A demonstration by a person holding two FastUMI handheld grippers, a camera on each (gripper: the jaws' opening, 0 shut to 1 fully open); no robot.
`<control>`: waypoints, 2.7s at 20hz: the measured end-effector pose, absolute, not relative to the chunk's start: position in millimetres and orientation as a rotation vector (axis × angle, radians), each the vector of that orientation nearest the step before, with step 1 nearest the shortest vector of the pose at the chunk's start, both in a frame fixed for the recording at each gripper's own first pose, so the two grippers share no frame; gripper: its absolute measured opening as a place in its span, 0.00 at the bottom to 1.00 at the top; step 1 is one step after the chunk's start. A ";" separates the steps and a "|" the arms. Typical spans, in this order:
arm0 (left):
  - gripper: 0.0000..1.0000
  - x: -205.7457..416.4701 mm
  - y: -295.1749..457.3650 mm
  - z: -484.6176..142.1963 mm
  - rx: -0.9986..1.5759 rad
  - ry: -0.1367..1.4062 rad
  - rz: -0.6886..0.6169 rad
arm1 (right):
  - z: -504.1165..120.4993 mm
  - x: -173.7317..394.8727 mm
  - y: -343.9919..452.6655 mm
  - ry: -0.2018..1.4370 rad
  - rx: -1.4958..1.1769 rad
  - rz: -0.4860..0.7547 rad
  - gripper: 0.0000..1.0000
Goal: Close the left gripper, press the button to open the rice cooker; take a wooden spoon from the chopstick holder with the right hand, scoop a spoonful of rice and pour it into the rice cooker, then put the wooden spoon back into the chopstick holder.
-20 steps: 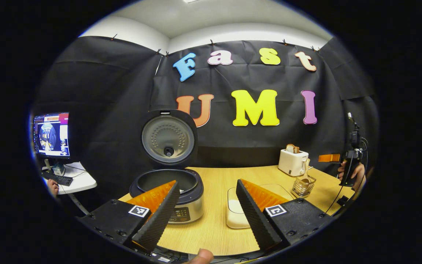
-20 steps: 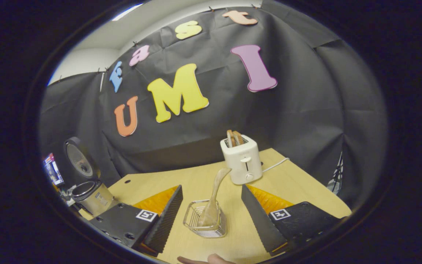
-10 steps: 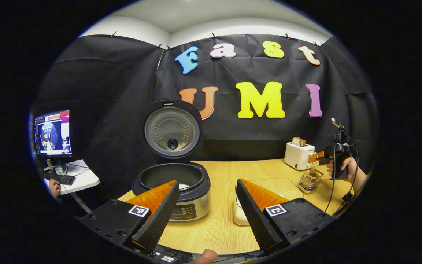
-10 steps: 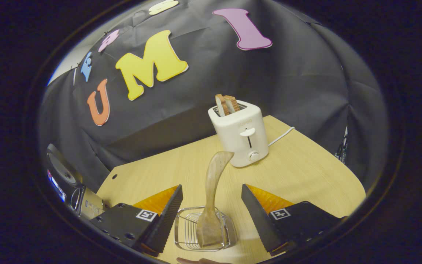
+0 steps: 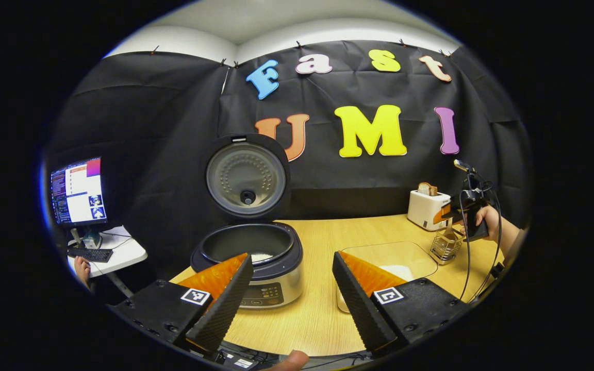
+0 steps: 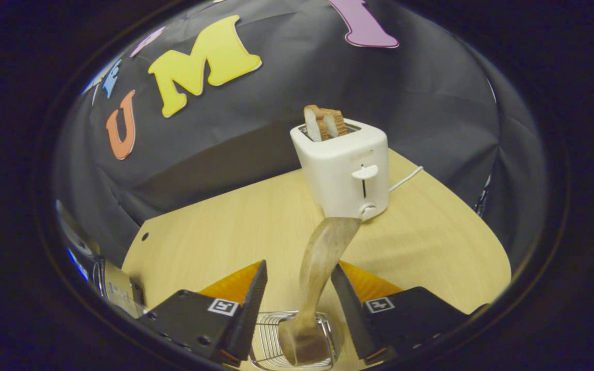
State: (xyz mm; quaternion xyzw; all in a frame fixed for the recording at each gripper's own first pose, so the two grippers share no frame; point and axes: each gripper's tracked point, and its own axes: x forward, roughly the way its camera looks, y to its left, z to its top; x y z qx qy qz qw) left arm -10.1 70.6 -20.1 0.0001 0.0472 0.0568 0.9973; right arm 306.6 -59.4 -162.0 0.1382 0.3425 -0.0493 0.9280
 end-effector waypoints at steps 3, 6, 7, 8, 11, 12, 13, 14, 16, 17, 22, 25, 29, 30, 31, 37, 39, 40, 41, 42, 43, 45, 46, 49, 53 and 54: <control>0.99 -8.7 72.8 -23.0 0.004 0.107 0.115 | -171.6 304.0 -60.9 0.733 0.247 -0.117 0.37; 0.99 -6.0 72.8 -27.1 0.000 0.120 0.117 | -168.5 302.9 -57.8 0.734 0.248 -0.094 0.32; 0.99 -5.5 70.8 -28.1 0.002 0.123 0.113 | -166.8 301.8 -57.4 0.729 0.241 -0.089 0.25; 0.99 -4.5 69.9 -29.3 0.004 0.126 0.111 | -164.4 301.0 -56.7 0.724 0.230 -0.084 0.24; 0.99 -5.7 65.8 -27.2 0.015 0.121 0.103 | -155.7 296.4 -64.3 0.701 0.188 -0.112 0.26; 0.99 -6.2 64.3 -26.7 0.017 0.120 0.099 | -152.1 292.0 -62.4 0.702 0.201 -0.121 0.11; 0.99 -6.0 63.5 -25.9 0.017 0.119 0.095 | -150.2 288.4 -58.6 0.701 0.207 -0.108 0.11; 0.99 -7.5 63.1 -25.7 0.018 0.119 0.094 | -147.9 285.6 -56.8 0.698 0.203 -0.096 0.11; 0.99 -7.5 65.6 -25.1 0.019 0.115 0.096 | -142.1 278.0 -54.4 0.691 0.175 -0.076 0.11; 0.99 -8.1 66.8 -24.4 0.015 0.116 0.098 | -139.2 275.2 -52.9 0.687 0.155 -0.065 0.11; 0.99 -9.8 72.3 -24.8 0.004 0.118 0.108 | -120.6 260.9 -49.4 0.647 0.087 -0.066 0.02; 0.99 -11.8 72.8 -22.5 0.004 0.114 0.107 | -108.8 256.9 -40.7 0.622 0.084 -0.025 0.03; 0.99 -14.2 72.6 -20.0 0.005 0.105 0.099 | -83.0 246.1 -34.0 0.572 0.035 -0.033 0.03; 0.99 -14.8 73.3 -19.3 0.005 0.103 0.098 | -73.9 243.5 -30.0 0.554 0.015 -0.033 0.03; 0.99 -15.5 73.4 -18.3 0.003 0.102 0.096 | -64.9 241.2 -25.2 0.536 0.001 -0.032 0.03; 0.99 -20.1 82.1 -13.2 -0.009 0.088 0.100 | -17.9 221.2 23.0 0.463 -0.058 0.004 0.02; 0.99 -22.3 82.8 -12.7 -0.017 0.088 0.097 | -8.2 214.6 46.1 0.444 -0.073 0.029 0.02; 0.99 -22.8 83.9 -12.7 -0.017 0.087 0.096 | -5.6 211.0 58.7 0.441 -0.079 0.042 0.02; 0.99 -22.5 84.9 -12.1 -0.014 0.086 0.095 | -5.4 207.4 71.5 0.441 -0.084 0.057 0.02; 0.99 -23.5 85.6 -11.8 -0.010 0.087 0.095 | -5.3 204.2 84.2 0.442 -0.083 0.068 0.02; 0.99 -23.2 86.7 -11.7 -0.006 0.087 0.098 | -7.8 200.9 95.0 0.445 -0.083 0.074 0.02; 0.99 -24.9 90.0 -11.1 -0.001 0.085 0.103 | -12.8 194.4 117.9 0.450 -0.086 0.093 0.02; 0.99 -24.8 91.8 -11.0 0.000 0.085 0.106 | -16.1 191.7 129.0 0.455 -0.083 0.101 0.02; 0.99 -23.1 89.8 -11.7 -0.002 0.089 0.102 | -29.1 183.8 155.6 0.465 -0.057 0.100 0.02; 0.99 -26.5 85.8 -9.8 0.005 0.086 0.086 | -57.3 180.3 181.5 0.464 -0.074 0.047 0.02; 0.99 -27.3 85.0 -8.5 0.007 0.081 0.083 | -64.1 179.6 185.7 0.466 -0.083 0.037 0.02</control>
